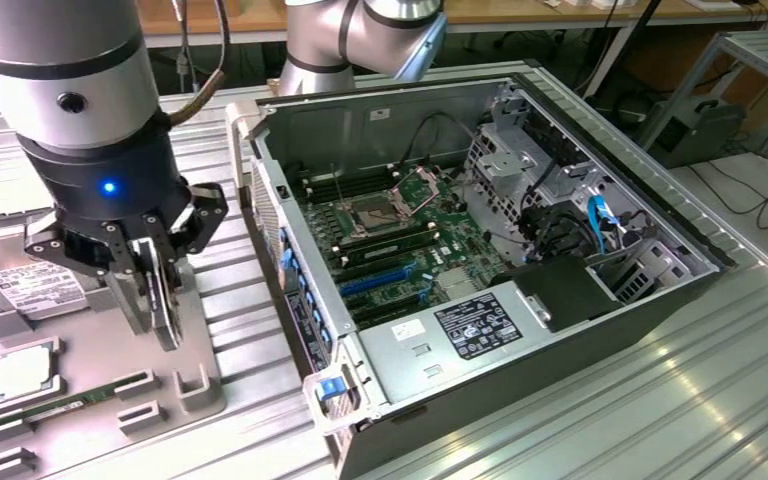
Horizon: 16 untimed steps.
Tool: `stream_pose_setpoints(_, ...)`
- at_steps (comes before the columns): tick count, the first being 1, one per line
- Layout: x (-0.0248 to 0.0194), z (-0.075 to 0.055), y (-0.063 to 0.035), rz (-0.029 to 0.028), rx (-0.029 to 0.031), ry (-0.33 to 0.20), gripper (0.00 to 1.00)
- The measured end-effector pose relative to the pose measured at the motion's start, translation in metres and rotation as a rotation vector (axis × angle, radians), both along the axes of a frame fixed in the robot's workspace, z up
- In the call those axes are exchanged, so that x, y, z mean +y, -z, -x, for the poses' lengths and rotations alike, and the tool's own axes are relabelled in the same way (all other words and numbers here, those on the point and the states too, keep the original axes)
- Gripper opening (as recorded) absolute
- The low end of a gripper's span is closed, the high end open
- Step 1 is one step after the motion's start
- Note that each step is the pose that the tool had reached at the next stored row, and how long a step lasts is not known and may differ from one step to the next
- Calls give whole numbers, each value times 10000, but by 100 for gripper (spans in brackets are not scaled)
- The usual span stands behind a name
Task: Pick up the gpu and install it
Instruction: 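Pick up the gpu and move the gpu toward the slot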
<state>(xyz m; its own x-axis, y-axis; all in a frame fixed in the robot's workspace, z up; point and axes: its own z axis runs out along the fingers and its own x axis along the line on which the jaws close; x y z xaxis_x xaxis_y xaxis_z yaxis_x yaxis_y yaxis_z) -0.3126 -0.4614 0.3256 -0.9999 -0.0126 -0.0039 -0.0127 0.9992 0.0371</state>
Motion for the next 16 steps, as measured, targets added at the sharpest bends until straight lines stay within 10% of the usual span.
stream_pose_setpoints(3,0,0,-148,0,0,0,28)
stream_pose_setpoints(6,0,0,-598,0,-1,0,28)
stream_pose_setpoints(16,0,0,-857,0,-1,0,28)
